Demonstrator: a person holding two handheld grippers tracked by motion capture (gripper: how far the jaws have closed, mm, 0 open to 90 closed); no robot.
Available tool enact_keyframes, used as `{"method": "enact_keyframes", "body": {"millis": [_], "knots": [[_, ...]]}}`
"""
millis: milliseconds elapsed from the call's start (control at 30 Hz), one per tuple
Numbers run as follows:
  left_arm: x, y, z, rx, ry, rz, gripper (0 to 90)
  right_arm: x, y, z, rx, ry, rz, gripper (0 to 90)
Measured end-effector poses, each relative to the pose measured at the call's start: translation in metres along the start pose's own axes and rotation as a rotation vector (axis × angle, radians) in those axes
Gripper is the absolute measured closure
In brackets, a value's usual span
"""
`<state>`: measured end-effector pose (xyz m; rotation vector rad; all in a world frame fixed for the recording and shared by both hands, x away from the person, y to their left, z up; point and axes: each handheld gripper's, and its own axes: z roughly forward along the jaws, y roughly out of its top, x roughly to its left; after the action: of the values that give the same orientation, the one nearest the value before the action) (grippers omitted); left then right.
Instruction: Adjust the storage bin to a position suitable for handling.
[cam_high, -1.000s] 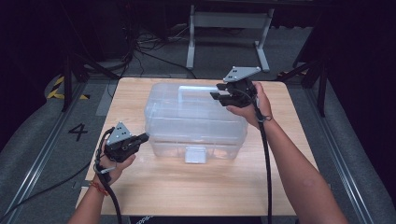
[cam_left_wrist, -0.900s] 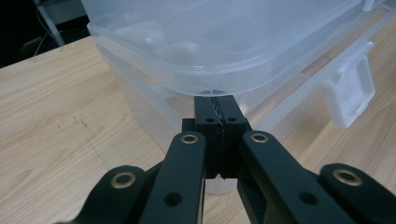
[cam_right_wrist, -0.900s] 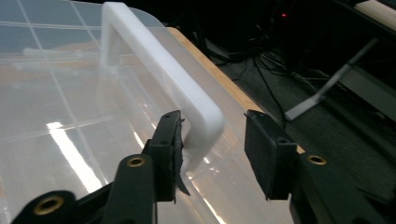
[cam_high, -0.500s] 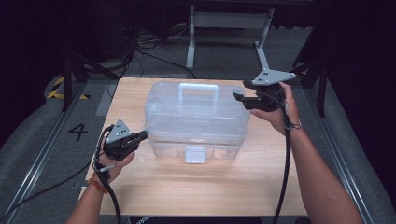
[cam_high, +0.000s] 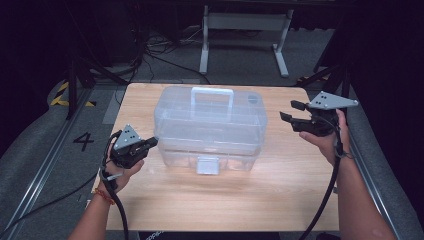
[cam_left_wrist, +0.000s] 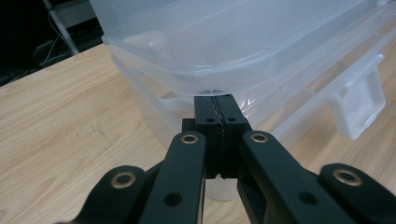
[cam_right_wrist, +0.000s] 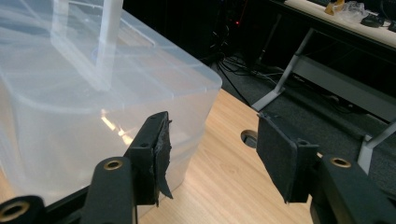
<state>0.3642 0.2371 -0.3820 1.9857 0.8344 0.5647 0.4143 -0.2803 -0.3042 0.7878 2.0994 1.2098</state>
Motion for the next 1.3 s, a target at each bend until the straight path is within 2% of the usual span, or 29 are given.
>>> {"method": "enact_keyframes", "body": {"millis": [233, 400, 433, 500, 600, 633, 733, 900, 1000, 1167, 1300], "knots": [[0.002, 0.001, 0.001, 0.001, 0.004, -0.004, 89.8, 0.012, -0.024, 0.006, 0.002, 0.037, -0.018, 44.2], [0.001, 0.002, 0.000, -0.001, 0.006, -0.001, 89.8, 0.025, -0.034, 0.013, 0.029, 0.069, -0.056, 42.9], [0.001, 0.002, 0.000, 0.000, 0.006, 0.000, 89.8, 0.032, -0.039, 0.018, 0.038, 0.093, -0.070, 41.9], [0.001, 0.002, 0.000, 0.002, 0.005, 0.002, 89.8, 0.037, -0.043, 0.021, 0.055, 0.109, -0.080, 41.2], [0.001, 0.003, -0.001, 0.003, 0.003, 0.004, 89.8, 0.047, -0.047, 0.026, 0.069, 0.114, -0.118, 40.8], [0.001, 0.003, -0.001, 0.003, 0.003, 0.004, 89.8, 0.049, -0.048, 0.026, 0.064, 0.104, -0.116, 40.8], [0.001, 0.005, -0.002, -0.003, 0.000, 0.012, 89.8, 0.049, -0.051, 0.027, 0.040, 0.124, -0.095, 39.4], [-0.001, 0.007, -0.002, -0.003, -0.004, 0.019, 89.8, 0.056, -0.057, 0.030, 0.059, 0.146, -0.103, 38.5], [0.000, 0.007, -0.002, -0.002, -0.007, 0.021, 89.7, 0.062, -0.058, 0.032, 0.051, 0.131, -0.113, 38.3], [-0.001, 0.006, -0.002, -0.005, -0.010, 0.019, 87.8, 0.065, -0.055, 0.035, -0.012, 0.089, -0.104, 38.6], [0.002, 0.004, -0.006, -0.009, 0.015, 0.014, 83.8, 0.064, -0.056, 0.036, -0.032, 0.087, -0.078, 38.6]]}}
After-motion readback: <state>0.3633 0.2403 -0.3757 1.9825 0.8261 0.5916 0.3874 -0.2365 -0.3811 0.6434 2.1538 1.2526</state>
